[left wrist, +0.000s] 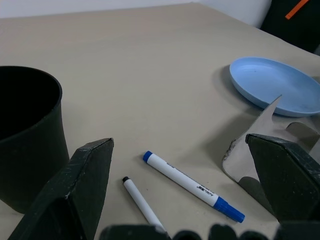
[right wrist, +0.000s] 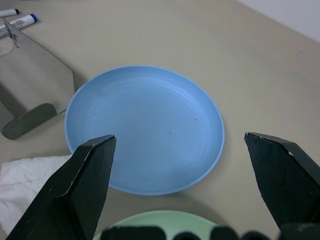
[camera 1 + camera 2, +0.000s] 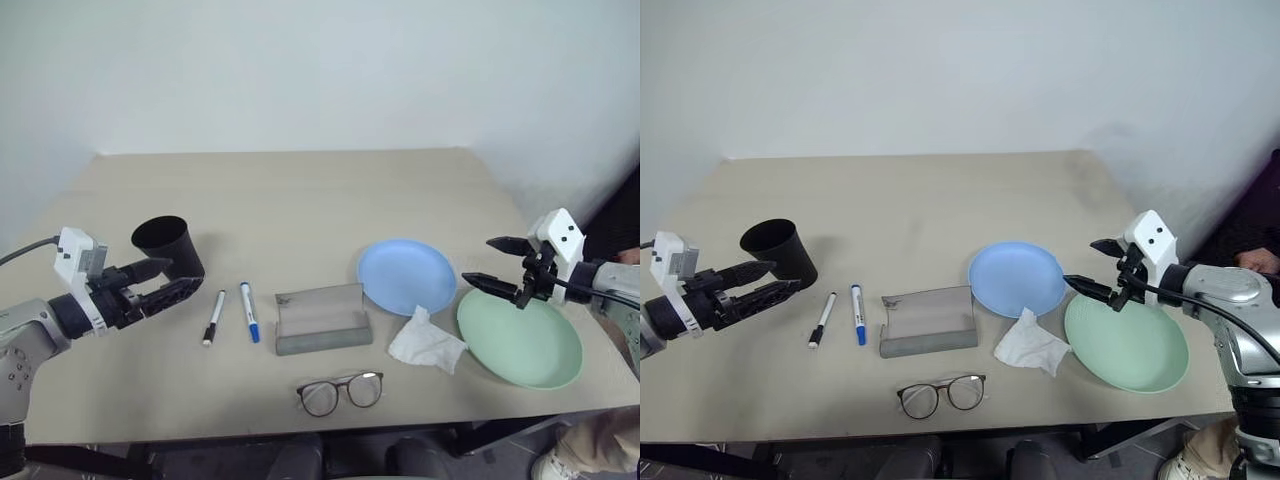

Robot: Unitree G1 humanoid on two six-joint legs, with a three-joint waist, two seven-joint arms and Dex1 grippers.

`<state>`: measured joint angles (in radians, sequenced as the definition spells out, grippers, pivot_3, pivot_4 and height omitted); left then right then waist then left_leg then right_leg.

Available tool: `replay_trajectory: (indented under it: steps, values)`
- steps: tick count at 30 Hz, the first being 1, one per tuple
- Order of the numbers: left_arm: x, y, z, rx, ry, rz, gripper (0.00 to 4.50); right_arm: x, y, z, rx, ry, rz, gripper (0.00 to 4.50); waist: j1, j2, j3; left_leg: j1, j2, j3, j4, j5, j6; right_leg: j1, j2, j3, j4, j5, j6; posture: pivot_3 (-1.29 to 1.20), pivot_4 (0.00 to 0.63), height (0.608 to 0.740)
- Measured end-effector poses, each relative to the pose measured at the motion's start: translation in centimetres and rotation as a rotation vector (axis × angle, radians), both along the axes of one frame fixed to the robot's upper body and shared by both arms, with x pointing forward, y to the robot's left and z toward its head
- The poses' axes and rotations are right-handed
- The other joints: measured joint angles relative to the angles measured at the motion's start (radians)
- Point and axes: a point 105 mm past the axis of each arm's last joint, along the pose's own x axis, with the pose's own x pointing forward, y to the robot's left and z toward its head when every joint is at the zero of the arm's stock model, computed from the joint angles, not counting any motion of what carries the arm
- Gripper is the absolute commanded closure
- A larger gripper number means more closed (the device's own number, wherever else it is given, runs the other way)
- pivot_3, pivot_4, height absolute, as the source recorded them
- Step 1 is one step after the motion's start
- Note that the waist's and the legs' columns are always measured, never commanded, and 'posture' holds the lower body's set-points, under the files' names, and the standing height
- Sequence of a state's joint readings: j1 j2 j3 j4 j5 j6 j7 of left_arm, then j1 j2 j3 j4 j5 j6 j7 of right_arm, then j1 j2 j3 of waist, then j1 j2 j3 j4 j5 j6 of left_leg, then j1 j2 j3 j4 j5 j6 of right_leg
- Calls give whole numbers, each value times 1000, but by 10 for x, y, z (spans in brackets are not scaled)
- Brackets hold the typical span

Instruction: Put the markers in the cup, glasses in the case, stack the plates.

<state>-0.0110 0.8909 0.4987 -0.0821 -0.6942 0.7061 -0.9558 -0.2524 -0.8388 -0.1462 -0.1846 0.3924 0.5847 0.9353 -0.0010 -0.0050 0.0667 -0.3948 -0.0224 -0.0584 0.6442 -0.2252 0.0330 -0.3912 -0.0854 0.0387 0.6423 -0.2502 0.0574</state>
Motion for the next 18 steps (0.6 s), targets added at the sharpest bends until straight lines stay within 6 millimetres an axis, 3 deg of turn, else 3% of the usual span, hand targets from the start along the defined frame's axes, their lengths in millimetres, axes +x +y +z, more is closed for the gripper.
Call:
replay_trajectory:
  steps: [6,18]
  values:
    - [5,-4,3,-13,-14,-7,0,-10,-1,-13,12,76,-11,50,4,0,0,0,0,0,0,0,0,0,-1,0,0,0,0,0,0,740]
    - [9,-19,3,-23,-8,-55,0,-17,-18,-13,11,152,-63,50,1,0,0,0,1,1,0,0,0,0,-1,0,-1,0,0,0,0,740]
